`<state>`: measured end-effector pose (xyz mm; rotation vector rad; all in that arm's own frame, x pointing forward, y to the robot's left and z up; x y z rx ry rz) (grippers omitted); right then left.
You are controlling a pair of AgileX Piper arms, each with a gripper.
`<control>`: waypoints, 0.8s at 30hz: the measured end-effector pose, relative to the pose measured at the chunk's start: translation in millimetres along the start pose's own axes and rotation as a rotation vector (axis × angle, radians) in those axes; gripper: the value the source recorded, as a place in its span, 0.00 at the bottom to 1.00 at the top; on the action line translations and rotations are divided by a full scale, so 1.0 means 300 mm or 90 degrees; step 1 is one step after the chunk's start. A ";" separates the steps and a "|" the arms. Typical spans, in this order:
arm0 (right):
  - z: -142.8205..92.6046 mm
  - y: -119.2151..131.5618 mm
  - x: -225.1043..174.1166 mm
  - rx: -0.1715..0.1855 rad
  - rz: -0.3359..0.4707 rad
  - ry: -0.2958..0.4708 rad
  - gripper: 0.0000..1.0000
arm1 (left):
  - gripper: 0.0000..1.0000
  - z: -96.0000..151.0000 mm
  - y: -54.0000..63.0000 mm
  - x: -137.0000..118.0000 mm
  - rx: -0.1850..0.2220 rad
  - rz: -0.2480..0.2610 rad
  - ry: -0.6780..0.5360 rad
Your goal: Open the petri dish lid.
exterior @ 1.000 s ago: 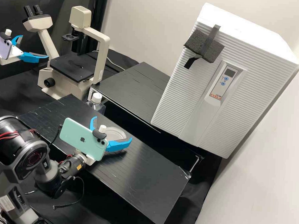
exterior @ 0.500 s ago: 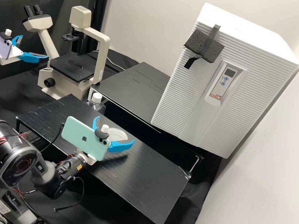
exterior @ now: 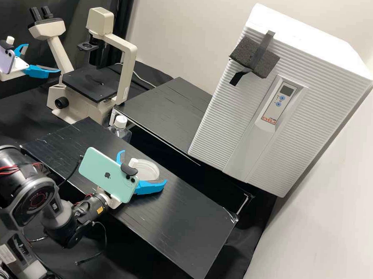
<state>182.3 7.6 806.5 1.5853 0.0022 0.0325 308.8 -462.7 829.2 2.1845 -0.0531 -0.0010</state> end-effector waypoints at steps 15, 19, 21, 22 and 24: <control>0.002 -0.002 -0.001 0.000 -0.002 -0.002 0.00 | 1.00 0.000 0.000 0.000 0.000 0.000 0.000; 0.002 -0.002 -0.001 0.000 -0.002 -0.002 0.00 | 1.00 0.000 0.000 0.000 0.000 0.000 0.000; 0.003 -0.003 0.000 0.000 -0.003 -0.003 0.00 | 1.00 0.000 0.000 0.000 0.000 0.000 0.000; 0.004 -0.004 0.000 0.000 -0.004 -0.004 0.00 | 1.00 0.000 0.000 0.000 0.000 0.000 0.000; 0.005 -0.005 0.000 0.001 -0.005 -0.005 0.00 | 1.00 0.000 0.000 0.000 0.000 0.000 0.000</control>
